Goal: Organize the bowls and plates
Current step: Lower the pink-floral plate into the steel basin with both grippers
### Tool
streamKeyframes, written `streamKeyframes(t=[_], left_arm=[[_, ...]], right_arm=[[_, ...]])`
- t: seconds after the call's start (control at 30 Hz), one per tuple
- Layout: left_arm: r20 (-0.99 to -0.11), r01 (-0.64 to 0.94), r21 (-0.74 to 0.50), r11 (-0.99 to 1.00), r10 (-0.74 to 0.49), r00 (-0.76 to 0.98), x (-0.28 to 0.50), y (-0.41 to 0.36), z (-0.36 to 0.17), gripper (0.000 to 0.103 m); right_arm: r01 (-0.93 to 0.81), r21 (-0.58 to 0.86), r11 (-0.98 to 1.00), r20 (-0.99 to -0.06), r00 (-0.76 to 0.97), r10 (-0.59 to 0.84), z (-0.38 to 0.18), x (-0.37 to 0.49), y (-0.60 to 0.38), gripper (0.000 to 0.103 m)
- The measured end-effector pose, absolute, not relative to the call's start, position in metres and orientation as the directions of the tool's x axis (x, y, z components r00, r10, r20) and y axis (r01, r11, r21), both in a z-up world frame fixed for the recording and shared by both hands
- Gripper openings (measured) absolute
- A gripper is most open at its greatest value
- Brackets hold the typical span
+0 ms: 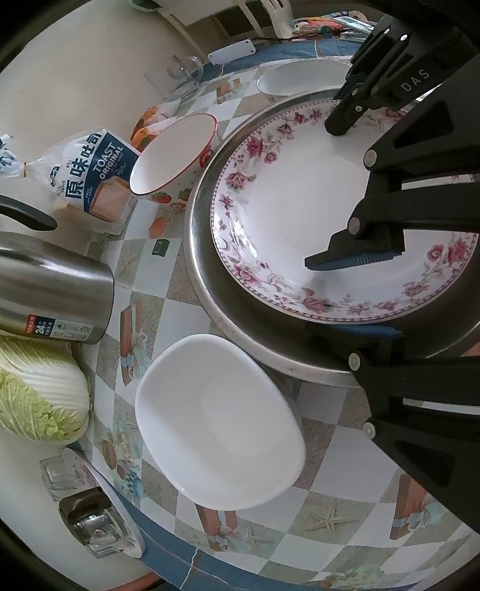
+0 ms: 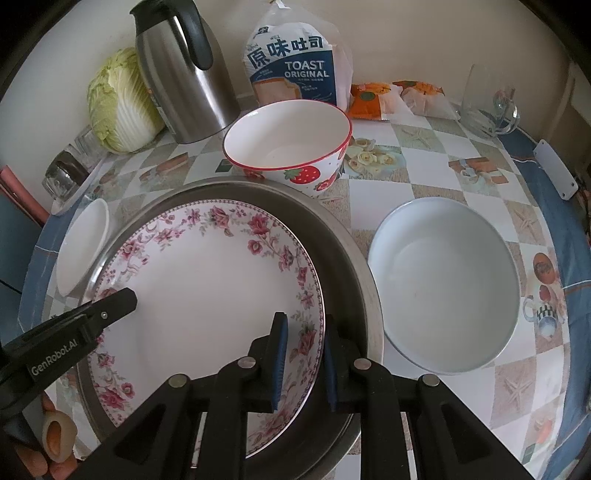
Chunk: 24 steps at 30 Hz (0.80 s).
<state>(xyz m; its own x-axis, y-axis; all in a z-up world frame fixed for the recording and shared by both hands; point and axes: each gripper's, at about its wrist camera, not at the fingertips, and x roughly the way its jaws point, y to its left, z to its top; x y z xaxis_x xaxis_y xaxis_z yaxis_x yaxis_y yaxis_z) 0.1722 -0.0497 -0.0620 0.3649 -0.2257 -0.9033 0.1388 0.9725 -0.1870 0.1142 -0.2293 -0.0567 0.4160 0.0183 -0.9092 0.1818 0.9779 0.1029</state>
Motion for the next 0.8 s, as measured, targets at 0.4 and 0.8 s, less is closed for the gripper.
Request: streamKeyframes(t=[0.4, 0.8], left_arm=[[-0.912, 0.156, -0.151, 0.976, -0.199, 0.36, 0.1716, -0.052, -0.0619, 0.028], [-0.915, 0.16, -0.132, 0.978, -0.182, 0.36, 0.1711, -0.052, -0.0583, 0.028]], right_arm=[[0.172, 0.065, 0.983, -0.909, 0.416, -0.012, -0.0562, 0.1151, -0.2255, 0.022], [0.162, 0.02, 0.987, -0.91, 0.412, -0.049, -0.0533, 0.1153, -0.2223, 0.022]])
